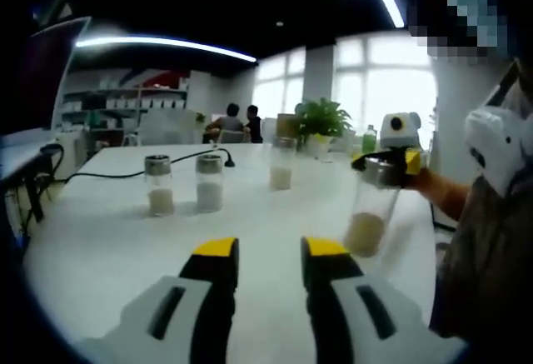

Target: Rotate the seasoning bottle until the label or dispensing opening points toward the visible target arrow and the bottle remains upright within the marked orientation range

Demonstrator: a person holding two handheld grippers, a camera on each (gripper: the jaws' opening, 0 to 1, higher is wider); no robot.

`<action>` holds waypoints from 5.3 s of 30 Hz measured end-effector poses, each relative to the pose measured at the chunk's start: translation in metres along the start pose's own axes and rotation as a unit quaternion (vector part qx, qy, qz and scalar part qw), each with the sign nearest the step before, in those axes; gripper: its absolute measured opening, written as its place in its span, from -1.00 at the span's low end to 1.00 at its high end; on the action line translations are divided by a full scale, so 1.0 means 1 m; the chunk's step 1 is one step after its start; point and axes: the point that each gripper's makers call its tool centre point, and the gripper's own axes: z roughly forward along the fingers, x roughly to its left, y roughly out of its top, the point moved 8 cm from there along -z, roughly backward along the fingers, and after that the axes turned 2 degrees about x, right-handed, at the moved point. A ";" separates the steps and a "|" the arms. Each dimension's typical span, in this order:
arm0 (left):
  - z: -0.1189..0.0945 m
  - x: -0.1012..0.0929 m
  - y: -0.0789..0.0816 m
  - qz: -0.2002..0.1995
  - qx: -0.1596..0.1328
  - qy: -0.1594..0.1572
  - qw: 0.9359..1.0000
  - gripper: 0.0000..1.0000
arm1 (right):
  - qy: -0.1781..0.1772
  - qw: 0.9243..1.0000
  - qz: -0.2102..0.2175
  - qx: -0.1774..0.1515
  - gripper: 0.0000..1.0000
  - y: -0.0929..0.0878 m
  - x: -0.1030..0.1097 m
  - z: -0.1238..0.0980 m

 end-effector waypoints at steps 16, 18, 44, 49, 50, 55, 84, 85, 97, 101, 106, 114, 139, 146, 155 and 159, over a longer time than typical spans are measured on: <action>-0.002 -0.001 0.004 0.000 0.001 -0.002 1.000 -0.37 | -0.024 0.998 0.008 -0.057 0.23 0.012 0.003 -0.017; -0.001 -0.001 0.006 0.001 0.000 -0.002 1.000 -0.37 | -0.039 0.997 0.008 -0.067 0.23 0.016 0.003 -0.023; 0.011 -0.008 0.011 0.004 -0.002 -0.012 1.000 -0.37 | -0.189 0.975 -0.058 -0.101 0.03 0.024 0.009 -0.081; 0.013 -0.008 0.011 0.005 -0.001 -0.014 1.000 -0.37 | -0.222 0.968 -0.066 -0.101 -0.01 0.021 0.002 -0.094; 0.013 -0.008 0.011 0.005 -0.001 -0.014 1.000 -0.37 | -0.227 0.966 -0.065 -0.102 -0.02 0.020 0.001 -0.096; 0.015 -0.006 0.012 0.003 -0.005 -0.010 1.000 -0.37 | -0.258 0.959 -0.064 -0.096 -0.13 0.013 -0.005 -0.105; 0.013 -0.001 0.018 -0.008 -0.026 0.000 1.000 -0.37 | -0.369 0.924 -0.001 -0.097 -0.46 0.006 -0.039 -0.136; 0.013 -0.001 0.016 -0.011 -0.026 0.001 1.000 -0.37 | -0.375 0.923 -0.003 -0.090 -0.46 0.006 -0.041 -0.135; 0.003 0.005 0.008 -0.026 -0.033 0.014 0.999 -0.37 | -0.412 0.908 0.022 -0.074 -0.46 0.005 -0.077 -0.130; 0.001 0.007 0.007 -0.027 -0.034 0.016 0.999 -0.37 | -0.414 0.907 0.023 -0.072 -0.44 0.006 -0.088 -0.124; -0.001 0.010 0.005 -0.031 -0.038 0.017 0.999 -0.37 | -0.422 0.903 0.023 -0.072 -0.40 0.012 -0.100 -0.116; -0.009 0.014 0.001 -0.030 -0.037 0.024 0.999 -0.37 | -0.433 0.898 0.023 -0.078 -0.36 0.021 -0.119 -0.102; -0.029 0.025 -0.005 -0.048 -0.051 0.048 0.996 -0.37 | -0.442 0.895 0.027 -0.060 -0.12 0.032 -0.175 -0.066; -0.029 0.025 -0.011 -0.058 -0.049 0.052 0.996 -0.37 | -0.450 0.889 0.035 -0.071 -0.07 0.030 -0.195 -0.058; -0.031 0.027 -0.014 -0.061 -0.051 0.057 0.995 -0.37 | -0.451 0.891 0.007 -0.057 -0.04 0.031 -0.202 -0.047; -0.032 0.026 -0.016 -0.062 -0.050 0.057 0.995 -0.37 | -0.450 0.891 -0.003 -0.053 -0.07 0.032 -0.203 -0.046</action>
